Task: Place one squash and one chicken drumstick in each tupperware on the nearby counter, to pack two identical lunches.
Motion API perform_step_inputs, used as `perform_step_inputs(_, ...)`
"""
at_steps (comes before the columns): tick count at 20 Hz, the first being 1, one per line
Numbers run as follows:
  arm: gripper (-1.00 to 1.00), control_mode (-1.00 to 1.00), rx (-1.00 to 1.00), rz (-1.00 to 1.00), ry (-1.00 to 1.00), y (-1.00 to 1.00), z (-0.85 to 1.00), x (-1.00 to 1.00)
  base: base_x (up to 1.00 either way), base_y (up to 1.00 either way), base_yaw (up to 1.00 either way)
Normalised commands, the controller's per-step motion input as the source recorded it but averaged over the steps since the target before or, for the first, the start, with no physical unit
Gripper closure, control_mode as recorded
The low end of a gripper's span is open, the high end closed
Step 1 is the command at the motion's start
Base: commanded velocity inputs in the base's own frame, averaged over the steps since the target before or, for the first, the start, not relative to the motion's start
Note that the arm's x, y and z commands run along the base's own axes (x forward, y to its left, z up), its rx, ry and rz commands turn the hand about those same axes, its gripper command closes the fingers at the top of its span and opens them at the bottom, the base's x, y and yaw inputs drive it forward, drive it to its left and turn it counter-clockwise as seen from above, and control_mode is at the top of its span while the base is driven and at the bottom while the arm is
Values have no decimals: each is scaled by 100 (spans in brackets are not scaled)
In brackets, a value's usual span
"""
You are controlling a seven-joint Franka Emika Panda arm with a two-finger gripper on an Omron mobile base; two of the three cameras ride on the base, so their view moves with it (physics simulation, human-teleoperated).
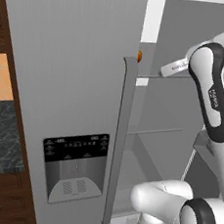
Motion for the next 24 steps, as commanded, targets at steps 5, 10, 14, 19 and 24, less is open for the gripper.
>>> perform_step_inputs(5, -100, -100, 0, 0, -1, 3, -8, 78, 0, 0, 0)
perform_step_inputs(10, -100, -100, 0, 0, 0, 1, -4, 76, 0, 0, 0)
perform_step_inputs(14, -100, -100, 0, -1, 0, 0, 0, 59, 0, 0, 0)
perform_step_inputs(19, -100, -100, 2, -17, 0, 0, 0, 27, 0, 0, 0)
perform_step_inputs(24, -100, -100, 12, -27, 0, 2, 0, 0, 0, 0, 0)
